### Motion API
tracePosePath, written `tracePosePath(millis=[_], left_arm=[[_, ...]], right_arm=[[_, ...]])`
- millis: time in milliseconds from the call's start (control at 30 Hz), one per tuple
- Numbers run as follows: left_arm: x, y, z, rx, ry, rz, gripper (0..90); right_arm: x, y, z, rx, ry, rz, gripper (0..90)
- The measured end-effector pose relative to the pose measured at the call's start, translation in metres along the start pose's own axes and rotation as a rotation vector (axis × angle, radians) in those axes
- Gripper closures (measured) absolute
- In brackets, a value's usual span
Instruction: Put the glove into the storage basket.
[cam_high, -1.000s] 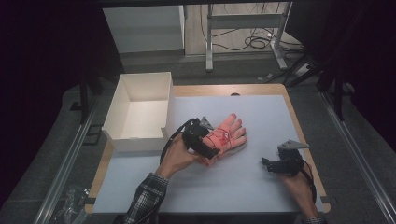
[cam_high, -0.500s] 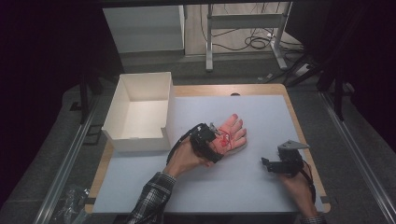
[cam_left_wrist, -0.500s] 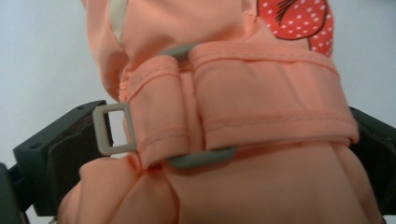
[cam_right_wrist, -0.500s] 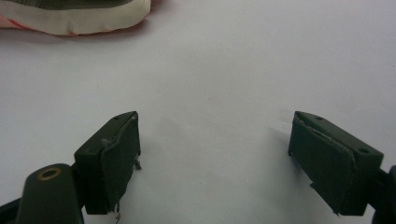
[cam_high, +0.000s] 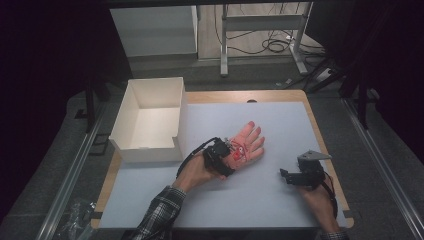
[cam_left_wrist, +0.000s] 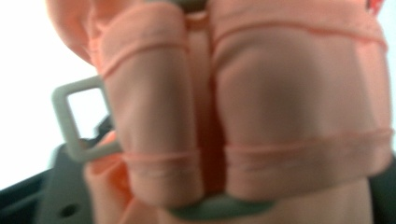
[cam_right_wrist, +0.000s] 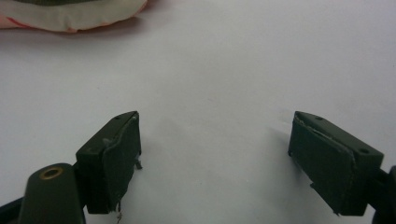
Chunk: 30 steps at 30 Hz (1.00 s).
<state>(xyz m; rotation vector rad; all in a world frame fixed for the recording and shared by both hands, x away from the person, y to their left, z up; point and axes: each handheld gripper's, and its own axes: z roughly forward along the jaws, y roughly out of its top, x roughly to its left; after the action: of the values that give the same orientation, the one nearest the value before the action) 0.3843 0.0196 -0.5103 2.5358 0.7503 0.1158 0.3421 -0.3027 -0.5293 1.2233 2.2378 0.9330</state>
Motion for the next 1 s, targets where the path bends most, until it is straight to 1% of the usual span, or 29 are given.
tracePosePath(millis=[67,167,300,400,500,567,667,767,833,1000], left_arm=[[0.000,-0.001,-0.003,-0.015,-0.002,-0.005,40.0],[-0.001,-0.003,-0.006,-0.036,0.001,-0.013,43.4],[-0.001,-0.003,-0.010,-0.047,-0.003,-0.017,44.3],[0.001,-0.001,-0.016,-0.054,-0.004,-0.028,44.7],[0.003,0.002,-0.021,-0.070,0.006,-0.041,44.8],[0.005,0.005,-0.026,-0.071,0.001,-0.051,44.9],[0.006,0.010,-0.033,-0.064,0.016,-0.050,44.8],[0.008,0.014,-0.040,-0.059,0.017,-0.046,44.5],[0.010,0.017,-0.045,-0.066,0.021,-0.048,44.5],[0.017,0.023,-0.059,-0.071,0.047,-0.075,44.4]], right_arm=[[0.000,0.000,0.000,0.000,0.000,0.000,17.3],[0.000,0.000,0.000,0.000,0.000,0.000,17.3],[0.000,0.000,0.000,-0.001,0.000,-0.001,17.3],[0.000,0.000,0.000,-0.001,0.000,-0.001,17.3],[0.000,0.000,0.000,-0.001,-0.001,-0.001,17.3],[0.000,0.000,0.000,0.000,-0.001,0.000,17.3],[0.000,0.000,0.000,-0.002,-0.003,-0.004,17.2],[0.000,0.000,0.000,-0.002,-0.005,-0.005,17.1],[0.001,0.000,0.000,-0.001,-0.006,-0.005,17.0],[0.001,0.000,0.000,-0.003,-0.008,-0.006,16.9]])
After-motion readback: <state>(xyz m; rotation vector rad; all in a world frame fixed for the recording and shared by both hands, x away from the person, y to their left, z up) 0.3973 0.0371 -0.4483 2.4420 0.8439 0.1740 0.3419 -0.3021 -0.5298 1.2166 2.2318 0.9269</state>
